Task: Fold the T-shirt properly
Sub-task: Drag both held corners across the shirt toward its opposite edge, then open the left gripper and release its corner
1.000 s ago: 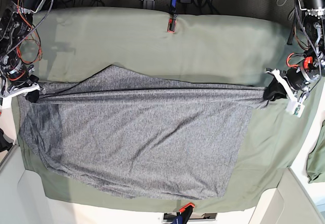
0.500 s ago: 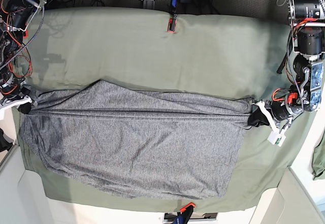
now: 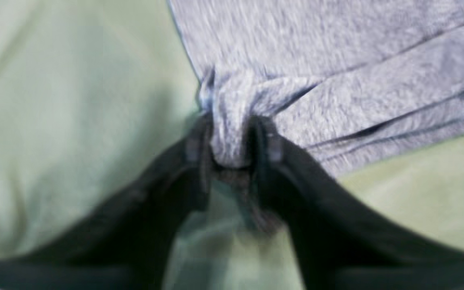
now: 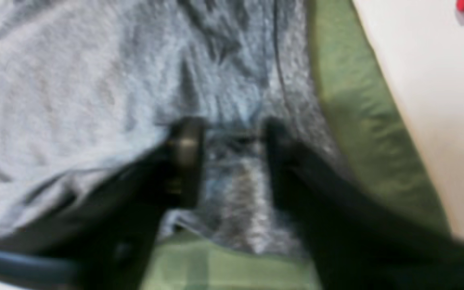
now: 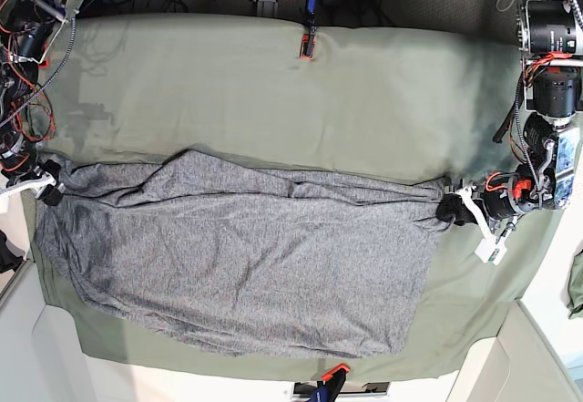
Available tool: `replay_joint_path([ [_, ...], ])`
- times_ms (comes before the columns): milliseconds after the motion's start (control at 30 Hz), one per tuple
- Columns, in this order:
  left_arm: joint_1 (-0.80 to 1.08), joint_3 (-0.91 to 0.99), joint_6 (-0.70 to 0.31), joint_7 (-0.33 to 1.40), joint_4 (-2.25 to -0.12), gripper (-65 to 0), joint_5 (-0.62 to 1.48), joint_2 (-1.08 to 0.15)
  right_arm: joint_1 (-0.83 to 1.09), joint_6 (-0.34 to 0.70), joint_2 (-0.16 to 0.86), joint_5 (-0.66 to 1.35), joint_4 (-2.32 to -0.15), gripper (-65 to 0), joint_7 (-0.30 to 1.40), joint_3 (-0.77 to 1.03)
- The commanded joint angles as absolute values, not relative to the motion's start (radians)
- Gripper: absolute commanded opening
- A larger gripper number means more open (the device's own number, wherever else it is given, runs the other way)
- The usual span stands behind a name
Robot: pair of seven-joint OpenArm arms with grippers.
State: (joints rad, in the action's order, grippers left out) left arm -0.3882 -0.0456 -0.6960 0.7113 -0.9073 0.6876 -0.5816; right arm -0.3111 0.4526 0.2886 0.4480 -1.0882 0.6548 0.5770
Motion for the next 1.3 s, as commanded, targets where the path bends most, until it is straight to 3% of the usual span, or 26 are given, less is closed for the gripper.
replay_joint_path([
  [0, -0.415, -0.036, -0.698, 0.709, -0.922, -41.5, 0.749, -0.605, -0.335, 0.460, 0.308, 0.484, -1.104, -32.0, 0.650, 0.580],
  [200, -0.377, 0.067, -0.698, 0.802, -1.002, -41.5, 0.905, -0.645, -0.287, 0.501, 0.307, 0.591, -1.214, -32.0, 0.751, 0.580],
  [500, -0.187, 0.209, -0.698, 0.880, -1.124, -41.5, 1.033, -0.662, -0.095, 0.475, 0.307, 0.584, -1.433, -32.0, 0.752, 0.624],
  [700, -0.080, 0.213, -0.698, 0.864, -1.162, -41.5, 1.045, -0.643, -0.036, 0.446, 0.295, 0.552, -1.426, -32.0, 0.694, 0.660],
  [1267, -0.080, 0.223, -0.698, 0.849, -1.162, -41.5, 0.988, -0.563, -0.096, 0.336, 0.268, 0.462, -1.354, -32.0, 0.641, 0.613],
])
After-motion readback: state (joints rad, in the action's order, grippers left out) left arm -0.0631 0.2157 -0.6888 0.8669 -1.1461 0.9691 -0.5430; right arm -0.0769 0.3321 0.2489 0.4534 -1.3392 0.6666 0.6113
